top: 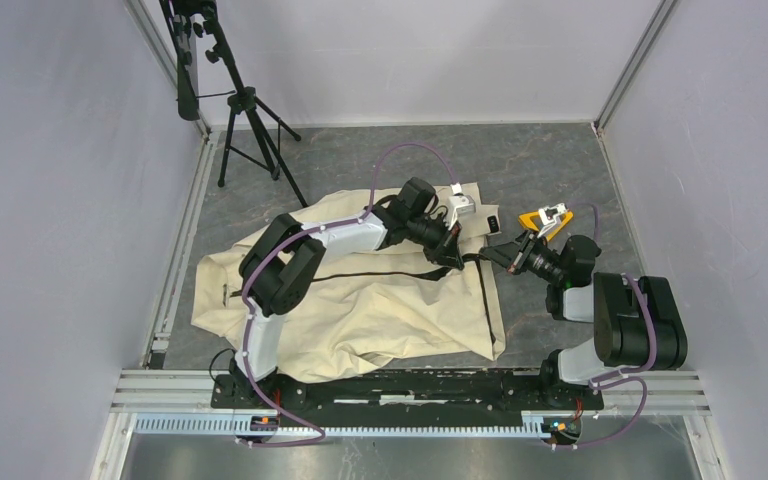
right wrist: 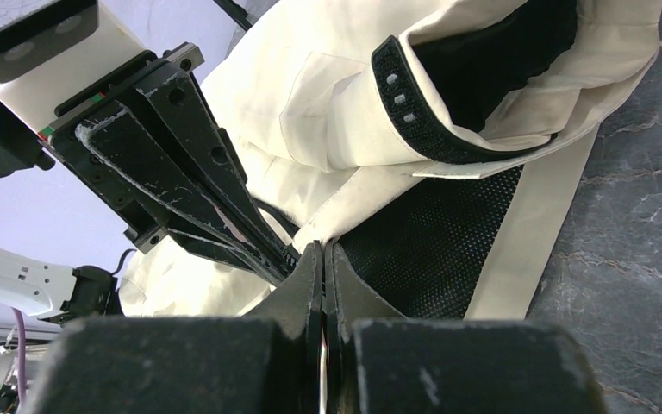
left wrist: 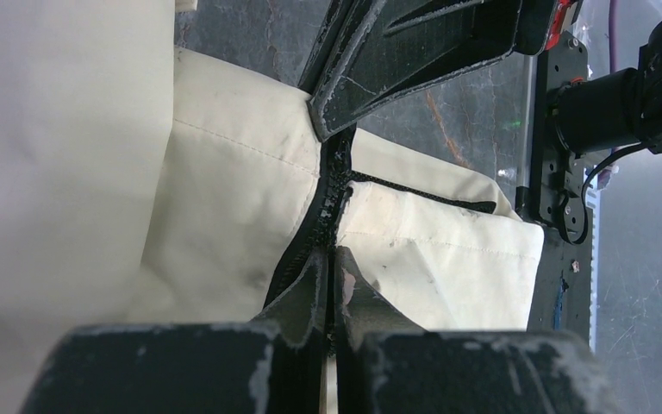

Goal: Zip up the jacket

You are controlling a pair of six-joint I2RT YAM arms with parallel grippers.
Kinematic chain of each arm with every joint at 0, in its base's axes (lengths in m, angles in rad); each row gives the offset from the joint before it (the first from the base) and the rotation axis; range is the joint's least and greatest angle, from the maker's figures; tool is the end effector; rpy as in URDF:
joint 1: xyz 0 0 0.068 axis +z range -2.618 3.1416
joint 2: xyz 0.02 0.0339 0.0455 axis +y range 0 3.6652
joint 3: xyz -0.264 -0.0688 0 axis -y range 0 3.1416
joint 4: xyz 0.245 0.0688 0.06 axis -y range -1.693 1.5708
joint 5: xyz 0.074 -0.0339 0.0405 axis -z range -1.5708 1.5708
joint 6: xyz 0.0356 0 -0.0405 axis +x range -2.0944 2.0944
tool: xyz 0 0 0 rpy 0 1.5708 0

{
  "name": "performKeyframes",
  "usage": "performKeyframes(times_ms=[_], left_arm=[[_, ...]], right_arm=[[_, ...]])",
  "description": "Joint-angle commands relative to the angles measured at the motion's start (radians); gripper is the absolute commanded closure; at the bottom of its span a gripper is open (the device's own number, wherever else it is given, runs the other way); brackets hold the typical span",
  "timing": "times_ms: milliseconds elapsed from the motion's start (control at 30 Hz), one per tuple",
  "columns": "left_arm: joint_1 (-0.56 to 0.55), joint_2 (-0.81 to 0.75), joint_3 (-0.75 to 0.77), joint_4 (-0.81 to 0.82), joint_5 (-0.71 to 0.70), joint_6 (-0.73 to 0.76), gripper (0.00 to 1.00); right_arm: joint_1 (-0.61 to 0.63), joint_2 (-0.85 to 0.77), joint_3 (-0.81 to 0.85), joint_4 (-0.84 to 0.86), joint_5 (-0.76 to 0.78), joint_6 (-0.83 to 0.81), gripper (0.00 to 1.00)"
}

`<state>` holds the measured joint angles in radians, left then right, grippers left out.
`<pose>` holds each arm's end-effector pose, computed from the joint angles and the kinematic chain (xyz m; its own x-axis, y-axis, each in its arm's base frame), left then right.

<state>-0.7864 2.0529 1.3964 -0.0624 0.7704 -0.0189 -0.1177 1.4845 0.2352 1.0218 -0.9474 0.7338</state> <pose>0.2989 -0.3346 0.1798 -0.4817 0.4635 -0.7437 0.8692 0.1448 -0.4728 0.2258 0.0024 0.1417 -0.6465 0.4701 -0.6009 -0.3824 0.4818 0.7884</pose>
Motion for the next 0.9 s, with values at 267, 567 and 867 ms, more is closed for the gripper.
performKeyframes(times_ms=[267, 567, 867], left_arm=[[-0.001, 0.039, 0.076, -0.012, 0.053, -0.039, 0.98], [-0.004, 0.045, 0.082, -0.024, 0.045, -0.04, 0.98], [-0.003, 0.038, 0.069, -0.025, 0.023, -0.041, 0.98]], right_arm=[[0.01, -0.027, 0.003, 0.047, -0.004, -0.018, 0.99], [0.01, -0.04, 0.002, 0.053, -0.004, -0.015, 1.0], [0.01, -0.046, 0.004, 0.044, -0.004, -0.021, 1.0]])
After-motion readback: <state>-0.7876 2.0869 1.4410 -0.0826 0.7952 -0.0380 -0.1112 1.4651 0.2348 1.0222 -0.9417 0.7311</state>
